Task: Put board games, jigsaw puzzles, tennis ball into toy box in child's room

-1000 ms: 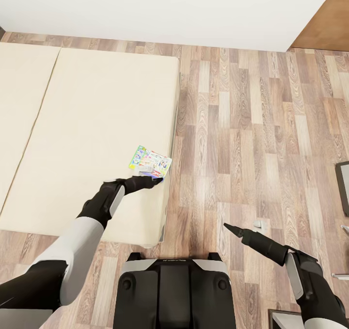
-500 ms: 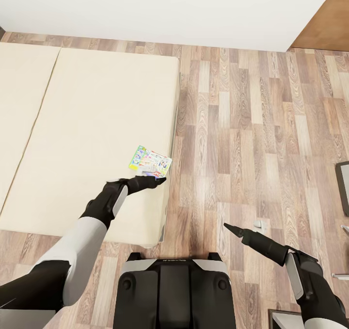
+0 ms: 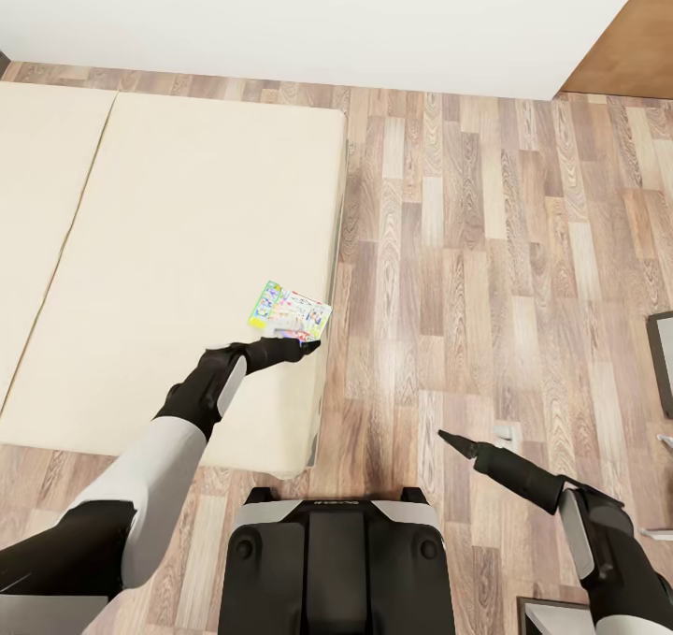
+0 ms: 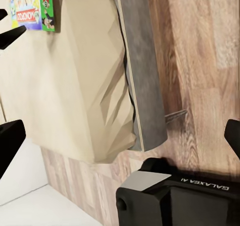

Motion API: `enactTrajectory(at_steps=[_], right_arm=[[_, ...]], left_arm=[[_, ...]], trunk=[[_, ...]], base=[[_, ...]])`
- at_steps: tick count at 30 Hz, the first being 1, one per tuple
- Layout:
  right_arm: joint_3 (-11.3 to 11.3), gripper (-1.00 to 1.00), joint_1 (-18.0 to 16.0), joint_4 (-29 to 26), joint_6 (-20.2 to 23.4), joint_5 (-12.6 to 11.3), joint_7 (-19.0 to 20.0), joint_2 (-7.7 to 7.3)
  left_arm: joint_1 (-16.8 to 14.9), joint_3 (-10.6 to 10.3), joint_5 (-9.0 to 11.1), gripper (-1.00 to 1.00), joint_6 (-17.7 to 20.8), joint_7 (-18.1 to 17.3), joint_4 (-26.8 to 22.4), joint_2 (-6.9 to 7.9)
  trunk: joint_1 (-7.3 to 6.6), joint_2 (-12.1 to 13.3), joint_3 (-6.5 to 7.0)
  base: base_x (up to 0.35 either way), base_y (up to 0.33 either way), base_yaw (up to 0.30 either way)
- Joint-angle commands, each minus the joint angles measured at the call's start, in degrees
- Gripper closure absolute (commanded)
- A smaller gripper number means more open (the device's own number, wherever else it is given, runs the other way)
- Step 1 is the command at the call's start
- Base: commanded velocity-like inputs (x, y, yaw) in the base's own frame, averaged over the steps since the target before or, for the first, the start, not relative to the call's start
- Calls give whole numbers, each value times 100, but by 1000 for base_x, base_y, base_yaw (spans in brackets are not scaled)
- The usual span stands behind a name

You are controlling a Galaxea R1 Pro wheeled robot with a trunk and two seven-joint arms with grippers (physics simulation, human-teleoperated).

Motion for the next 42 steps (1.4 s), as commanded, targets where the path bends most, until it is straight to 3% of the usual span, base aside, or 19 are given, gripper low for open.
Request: enactTrajectory(at_steps=[1, 16, 42], right_arm=[[-23, -100, -1, 0, 41, -28, 8, -2], [-92, -100, 8, 0, 41, -29, 19, -10], [-101, -100, 17, -2, 41, -28, 19, -17]], left_arm=[[-11, 17, 3, -100, 53, -18, -6, -1], [-83, 21, 5, -100, 116, -8, -6, -30], [-162, 22, 3, -100, 118, 13, -69, -248]], trunk=[[3, -7, -5], [3, -7, -5], [3, -7, -5]], base=[[0, 0, 0], [0, 0, 0], [0, 0, 0]])
